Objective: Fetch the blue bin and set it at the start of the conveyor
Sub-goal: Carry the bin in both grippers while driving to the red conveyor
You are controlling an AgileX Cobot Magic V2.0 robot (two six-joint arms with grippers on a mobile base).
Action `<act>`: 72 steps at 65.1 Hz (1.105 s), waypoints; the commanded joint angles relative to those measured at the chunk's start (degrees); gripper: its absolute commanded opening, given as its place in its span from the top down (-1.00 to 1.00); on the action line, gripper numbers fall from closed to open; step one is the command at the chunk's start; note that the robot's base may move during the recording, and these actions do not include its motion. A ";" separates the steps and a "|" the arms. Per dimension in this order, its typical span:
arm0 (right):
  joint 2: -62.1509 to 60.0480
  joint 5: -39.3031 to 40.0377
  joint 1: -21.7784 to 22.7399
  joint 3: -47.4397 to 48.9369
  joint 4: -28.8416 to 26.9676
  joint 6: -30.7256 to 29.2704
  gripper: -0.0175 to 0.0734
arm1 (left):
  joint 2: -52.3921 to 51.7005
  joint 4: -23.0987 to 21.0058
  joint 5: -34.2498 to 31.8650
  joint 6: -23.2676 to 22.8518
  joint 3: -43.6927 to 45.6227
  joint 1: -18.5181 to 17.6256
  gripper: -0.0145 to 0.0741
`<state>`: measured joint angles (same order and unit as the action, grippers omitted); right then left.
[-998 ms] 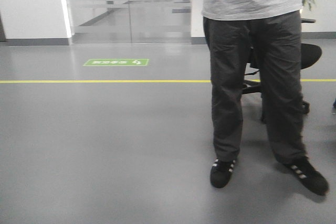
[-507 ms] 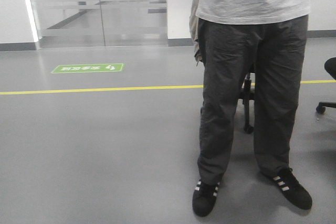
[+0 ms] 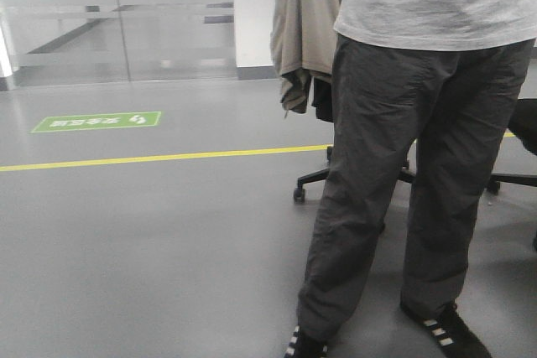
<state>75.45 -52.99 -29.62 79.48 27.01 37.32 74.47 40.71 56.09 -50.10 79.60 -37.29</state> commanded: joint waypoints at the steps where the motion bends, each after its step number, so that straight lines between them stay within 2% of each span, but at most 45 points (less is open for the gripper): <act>1: -0.64 1.13 -0.16 0.43 1.29 -0.33 0.98 | -0.43 3.36 -1.77 0.19 0.05 -0.39 0.92; 9: -0.64 1.24 -0.16 0.43 1.29 -0.33 0.98 | -0.43 4.94 -1.88 0.19 0.05 -0.39 0.92; 72: -0.64 2.41 -0.16 0.43 1.29 -0.33 0.98 | -0.43 4.94 -1.88 0.19 0.05 -0.39 0.92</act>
<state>75.64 -51.75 -29.62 79.48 27.01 37.43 74.47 43.16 55.35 -50.10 79.60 -37.29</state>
